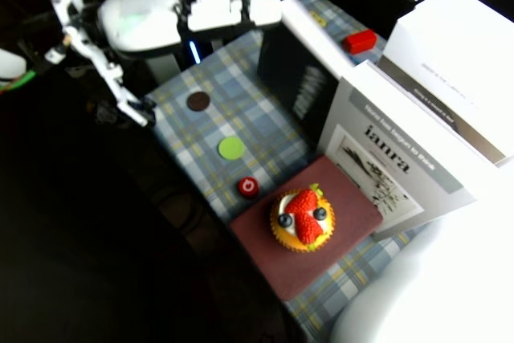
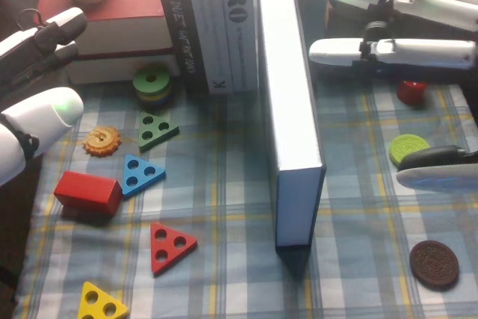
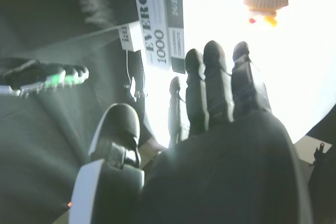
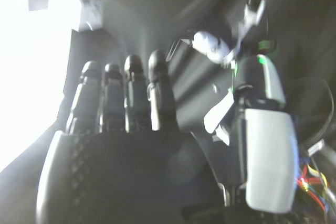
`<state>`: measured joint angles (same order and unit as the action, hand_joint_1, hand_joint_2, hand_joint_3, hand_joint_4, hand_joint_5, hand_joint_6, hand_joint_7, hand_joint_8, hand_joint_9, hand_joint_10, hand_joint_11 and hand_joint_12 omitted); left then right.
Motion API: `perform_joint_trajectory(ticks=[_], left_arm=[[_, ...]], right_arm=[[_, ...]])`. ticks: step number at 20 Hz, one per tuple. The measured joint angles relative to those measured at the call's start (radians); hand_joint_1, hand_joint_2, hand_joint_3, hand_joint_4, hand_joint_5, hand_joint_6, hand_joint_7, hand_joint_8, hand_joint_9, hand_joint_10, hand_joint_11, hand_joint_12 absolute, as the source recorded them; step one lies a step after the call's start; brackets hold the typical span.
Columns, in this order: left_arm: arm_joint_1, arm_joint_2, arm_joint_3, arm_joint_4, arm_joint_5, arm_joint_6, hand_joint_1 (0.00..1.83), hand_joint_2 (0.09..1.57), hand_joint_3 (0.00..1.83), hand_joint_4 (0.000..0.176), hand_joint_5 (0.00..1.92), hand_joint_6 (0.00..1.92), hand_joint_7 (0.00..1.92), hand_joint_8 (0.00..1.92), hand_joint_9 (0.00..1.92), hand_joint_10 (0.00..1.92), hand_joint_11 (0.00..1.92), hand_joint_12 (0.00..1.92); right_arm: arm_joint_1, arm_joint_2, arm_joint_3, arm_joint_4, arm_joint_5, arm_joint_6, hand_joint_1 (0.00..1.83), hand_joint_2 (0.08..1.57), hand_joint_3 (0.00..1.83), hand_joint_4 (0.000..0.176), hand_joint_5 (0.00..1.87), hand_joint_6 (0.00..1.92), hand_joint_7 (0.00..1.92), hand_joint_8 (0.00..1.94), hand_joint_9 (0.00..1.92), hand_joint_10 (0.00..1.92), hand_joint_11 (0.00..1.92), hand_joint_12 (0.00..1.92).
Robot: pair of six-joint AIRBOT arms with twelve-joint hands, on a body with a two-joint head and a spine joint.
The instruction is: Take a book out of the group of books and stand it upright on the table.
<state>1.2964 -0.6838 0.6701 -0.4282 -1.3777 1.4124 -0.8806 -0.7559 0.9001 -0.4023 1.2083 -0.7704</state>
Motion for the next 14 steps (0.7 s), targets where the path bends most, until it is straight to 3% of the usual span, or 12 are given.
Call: perform_joint_trajectory(ticks=[1,2,3,4,5,6,7,9,10,12,13,14], left_arm=[[0.0,0.0,0.0,0.001,-0.001,0.0,0.18,1.38,0.0,0.176,0.21,0.0,0.31,0.0,0.27,0.0,0.05,0.03],[0.0,0.0,0.0,0.002,-0.007,-0.001,0.18,1.38,0.0,0.176,0.2,0.0,0.31,0.0,0.28,0.01,0.05,0.03],[0.0,0.0,0.0,0.001,-0.014,-0.02,0.12,1.38,0.0,0.176,0.17,0.0,0.29,0.0,0.24,0.0,0.01,0.01],[0.0,0.0,0.007,0.006,-0.022,-0.046,0.13,1.39,0.0,0.176,0.2,0.01,0.31,0.0,0.26,0.01,0.0,0.0],[0.0,-0.005,0.02,0.018,-0.034,-0.082,0.14,1.4,0.0,0.176,0.22,0.01,0.31,0.0,0.27,0.01,0.03,0.02],[0.0,-0.012,0.031,0.018,-0.055,-0.116,0.15,1.4,0.0,0.176,0.22,0.01,0.3,0.0,0.26,0.0,0.03,0.02],[0.0,-0.013,0.034,0.02,-0.068,-0.136,0.24,1.41,0.0,0.16,0.2,0.0,0.27,0.0,0.21,0.0,0.04,0.02],[-0.001,-0.024,0.054,0.037,-0.109,-0.194,0.48,1.39,0.0,0.109,0.22,0.01,0.26,0.0,0.18,0.0,0.03,0.02],[-0.006,-0.033,0.066,0.042,-0.125,-0.234,0.45,1.4,0.0,0.085,0.19,0.0,0.23,0.0,0.18,0.0,0.05,0.04],[-0.007,-0.038,0.078,0.046,-0.143,-0.271,0.45,1.39,0.0,0.076,0.18,0.0,0.22,0.0,0.17,0.0,0.03,0.03],[-0.008,-0.039,0.08,0.045,-0.157,-0.282,0.45,1.32,0.0,0.08,0.24,0.0,0.26,0.01,0.2,0.0,0.01,0.25],[-0.008,-0.043,0.08,0.045,-0.174,-0.283,0.42,1.31,0.0,0.068,0.23,0.0,0.26,0.01,0.19,0.0,0.0,0.27]], right_arm=[[0.0,0.0,0.0,0.001,0.023,0.004,0.04,1.21,0.01,0.171,0.1,0.0,0.09,0.0,0.09,0.0,0.02,0.01],[0.0,-0.007,0.01,0.01,0.031,0.004,0.2,1.19,0.0,0.175,0.26,0.02,0.14,0.01,0.1,0.0,0.0,0.0],[-0.011,-0.019,0.02,0.053,0.033,0.005,0.46,1.2,0.0,0.043,0.53,0.02,0.41,0.02,0.26,0.01,0.06,0.02],[-0.016,-0.03,0.03,0.082,0.024,0.004,0.25,1.21,0.01,0.082,0.56,0.02,0.46,0.02,0.29,0.01,0.11,0.03],[-0.023,-0.04,0.041,0.12,0.021,0.008,0.45,1.24,0.01,0.044,0.56,0.01,0.46,0.01,0.31,0.01,0.18,0.06],[-0.03,-0.054,0.056,0.149,0.018,0.011,0.6,1.18,0.0,0.098,0.58,0.01,0.49,0.02,0.35,0.02,0.21,0.07],[-0.035,-0.068,0.075,0.174,0.018,0.029,0.55,1.11,0.0,0.126,0.56,0.0,0.55,0.01,0.42,0.01,0.27,0.06],[-0.051,-0.095,0.109,0.215,0.012,0.067,0.41,1.16,0.0,0.082,0.52,0.0,0.62,0.0,0.5,0.01,0.35,0.06],[-0.063,-0.104,0.123,0.242,0.012,0.08,0.36,1.2,0.01,0.081,0.47,0.0,0.53,0.0,0.46,0.0,0.33,0.04],[-0.07,-0.11,0.138,0.267,0.002,0.083,0.34,1.22,0.02,0.076,0.41,0.0,0.44,0.0,0.4,0.0,0.3,0.03],[-0.07,-0.111,0.148,0.289,-0.006,0.084,0.4,1.22,0.01,0.059,0.31,0.0,0.33,0.0,0.3,0.0,0.29,0.02],[-0.07,-0.111,0.152,0.306,-0.007,0.084,0.41,1.21,0.0,0.073,0.29,0.0,0.34,0.0,0.29,0.0,0.28,0.02]])
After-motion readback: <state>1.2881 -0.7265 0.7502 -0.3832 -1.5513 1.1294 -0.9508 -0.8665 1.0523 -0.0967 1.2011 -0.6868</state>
